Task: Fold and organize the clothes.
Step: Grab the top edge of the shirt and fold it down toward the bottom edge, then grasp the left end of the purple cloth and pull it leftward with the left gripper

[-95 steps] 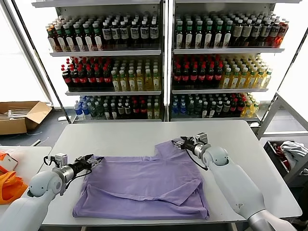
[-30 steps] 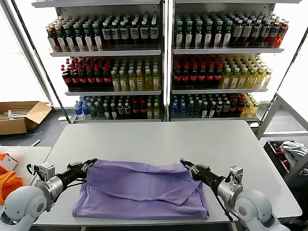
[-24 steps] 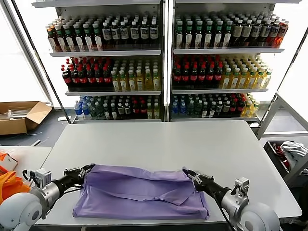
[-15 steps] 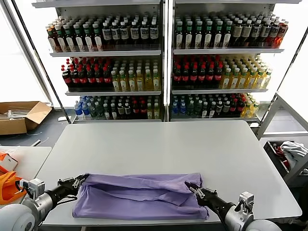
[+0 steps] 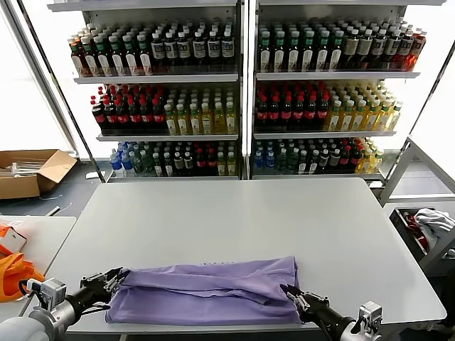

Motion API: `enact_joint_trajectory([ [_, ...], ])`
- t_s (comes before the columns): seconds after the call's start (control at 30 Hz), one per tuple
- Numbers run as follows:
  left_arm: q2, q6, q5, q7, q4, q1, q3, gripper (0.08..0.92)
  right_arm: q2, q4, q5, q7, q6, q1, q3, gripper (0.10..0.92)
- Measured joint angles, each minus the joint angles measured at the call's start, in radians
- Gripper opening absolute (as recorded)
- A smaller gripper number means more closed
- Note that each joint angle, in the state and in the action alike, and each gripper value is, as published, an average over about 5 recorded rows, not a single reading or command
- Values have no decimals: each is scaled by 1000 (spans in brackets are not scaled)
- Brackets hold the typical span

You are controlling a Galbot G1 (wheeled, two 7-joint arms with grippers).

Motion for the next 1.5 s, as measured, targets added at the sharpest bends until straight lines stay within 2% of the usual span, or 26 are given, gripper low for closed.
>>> enact_joint_trajectory([
  [0.2, -14, 0, 14, -23, -41, 34, -31, 504, 8, -2, -3, -18, 50, 1, 34, 448],
  [0.3, -32, -1, 7, -63, -65, 41, -32, 590, 20, -12, -30, -40, 112, 4, 50, 534],
  [0.53, -110, -37, -50, -274, -88, 46, 30, 785, 67, -28, -136, -90, 305, -9, 89, 740],
  [0.67, -165, -60, -71, -391, -86, 47, 81, 820, 87, -24, -176, -105, 381, -30, 116, 811],
  [0.87, -231, -82, -83, -517, -68, 34, 149, 823, 99, -15, -208, -114, 446, -70, 155, 822],
  [1.07, -271, -97, -91, -589, -46, 23, 195, 799, 108, -1, -208, -122, 475, -93, 179, 823],
  [1.5, -318, -134, -92, -645, -38, 24, 257, 442, 110, 25, -183, -122, 492, -112, 205, 823],
])
